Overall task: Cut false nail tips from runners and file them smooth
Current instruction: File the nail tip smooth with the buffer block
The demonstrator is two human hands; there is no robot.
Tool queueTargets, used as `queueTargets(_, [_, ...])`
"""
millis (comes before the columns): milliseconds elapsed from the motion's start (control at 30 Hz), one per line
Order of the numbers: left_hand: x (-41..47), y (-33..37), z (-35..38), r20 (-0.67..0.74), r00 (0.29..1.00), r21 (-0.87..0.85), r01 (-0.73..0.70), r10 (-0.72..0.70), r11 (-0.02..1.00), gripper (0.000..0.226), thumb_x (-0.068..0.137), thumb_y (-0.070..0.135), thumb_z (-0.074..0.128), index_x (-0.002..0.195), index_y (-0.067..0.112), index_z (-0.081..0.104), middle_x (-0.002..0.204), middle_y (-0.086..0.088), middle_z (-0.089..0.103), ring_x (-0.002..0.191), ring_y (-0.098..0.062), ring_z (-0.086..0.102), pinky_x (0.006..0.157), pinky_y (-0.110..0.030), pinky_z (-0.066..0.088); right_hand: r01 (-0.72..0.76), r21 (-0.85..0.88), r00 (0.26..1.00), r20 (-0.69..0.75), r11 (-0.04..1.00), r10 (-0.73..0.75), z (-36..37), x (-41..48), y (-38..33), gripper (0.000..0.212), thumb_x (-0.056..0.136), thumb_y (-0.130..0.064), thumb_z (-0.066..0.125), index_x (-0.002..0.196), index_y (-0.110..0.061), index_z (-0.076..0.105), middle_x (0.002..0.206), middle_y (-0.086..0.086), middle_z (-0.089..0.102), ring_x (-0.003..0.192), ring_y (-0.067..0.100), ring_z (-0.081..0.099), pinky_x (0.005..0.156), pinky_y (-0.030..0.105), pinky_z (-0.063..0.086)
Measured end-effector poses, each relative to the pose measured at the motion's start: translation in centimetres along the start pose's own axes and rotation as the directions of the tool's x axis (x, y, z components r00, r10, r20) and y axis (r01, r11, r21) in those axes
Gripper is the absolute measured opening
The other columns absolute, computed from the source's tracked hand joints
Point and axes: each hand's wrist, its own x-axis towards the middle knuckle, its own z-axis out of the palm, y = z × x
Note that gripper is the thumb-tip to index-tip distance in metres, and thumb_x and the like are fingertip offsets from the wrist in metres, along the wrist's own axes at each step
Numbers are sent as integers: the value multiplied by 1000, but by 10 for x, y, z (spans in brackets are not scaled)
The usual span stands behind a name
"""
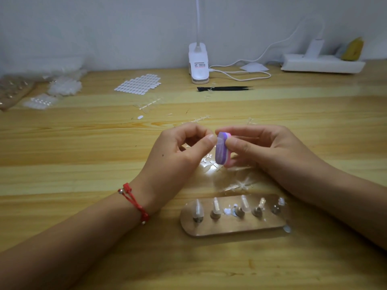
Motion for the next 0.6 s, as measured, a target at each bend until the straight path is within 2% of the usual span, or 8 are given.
queueTargets(133, [-3, 1, 3, 69, 998, 38, 7, -10, 999, 15, 78, 29, 56, 71, 18, 64, 64, 10, 54, 62, -5, 46, 59, -17, 37, 8, 32, 998, -61, 999, -6, -4, 2, 1, 26, 77, -25, 68, 101, -21, 76, 93, 8, 76, 80, 16, 72, 69, 19, 55])
queueTargets(200, [0, 1, 2, 26, 1000, 7, 3, -3, 1000, 17, 79, 28, 56, 73, 15, 65, 68, -4, 57, 67, -9, 48, 63, -23, 38, 4, 19, 1000, -19, 1000, -3, -4, 2, 1, 27, 78, -24, 68, 103, -19, 76, 94, 9, 76, 82, 16, 72, 70, 20, 55])
queueTargets(267, [0, 1, 1, 48, 999, 29, -4, 3, 1000, 18, 82, 26, 58, 74, 11, 65, 71, -13, 57, 66, -10, 49, 64, -24, 38, 7, 13, 1000, 16, 1000, -7, -2, 1, 3, 26, 80, -22, 67, 104, -17, 75, 94, 9, 76, 81, 14, 71, 69, 20, 55])
queueTargets(333, [-2, 2, 2, 104, 995, 67, -6, -1, 998, 16, 86, 20, 64, 72, 12, 64, 66, -2, 53, 57, -2, 45, 56, -14, 36, 16, 52, 1000, -21, 999, -15, -4, 3, 3, 26, 78, -23, 67, 102, -18, 75, 92, 8, 76, 82, 13, 71, 70, 21, 56])
queueTargets(400, [-2, 2, 2, 79, 997, 67, -13, 7, 998, 16, 84, 23, 62, 72, 14, 64, 65, 5, 52, 56, -1, 43, 56, -10, 34, 18, 69, 999, -31, 997, -16, -6, 4, 2, 27, 77, -24, 67, 102, -17, 76, 93, 8, 76, 84, 14, 71, 69, 22, 56])
queueTargets(500, [1, 3, 0, 31, 999, 70, -24, 21, 997, 17, 79, 27, 56, 72, 13, 63, 66, 4, 51, 58, -2, 42, 57, -11, 34, 16, 17, 999, 29, 1000, -16, -3, 2, 3, 29, 80, -23, 67, 106, -15, 74, 97, 9, 76, 84, 15, 71, 71, 22, 56])
queueTargets(600, [-2, 3, 1, 88, 996, 91, -13, 5, 996, 15, 80, 26, 61, 68, 17, 62, 64, 6, 47, 50, 1, 39, 51, -8, 30, 34, 53, 999, -31, 998, -32, -5, 4, 2, 27, 77, -24, 67, 101, -17, 77, 91, 8, 76, 82, 14, 70, 68, 22, 56])
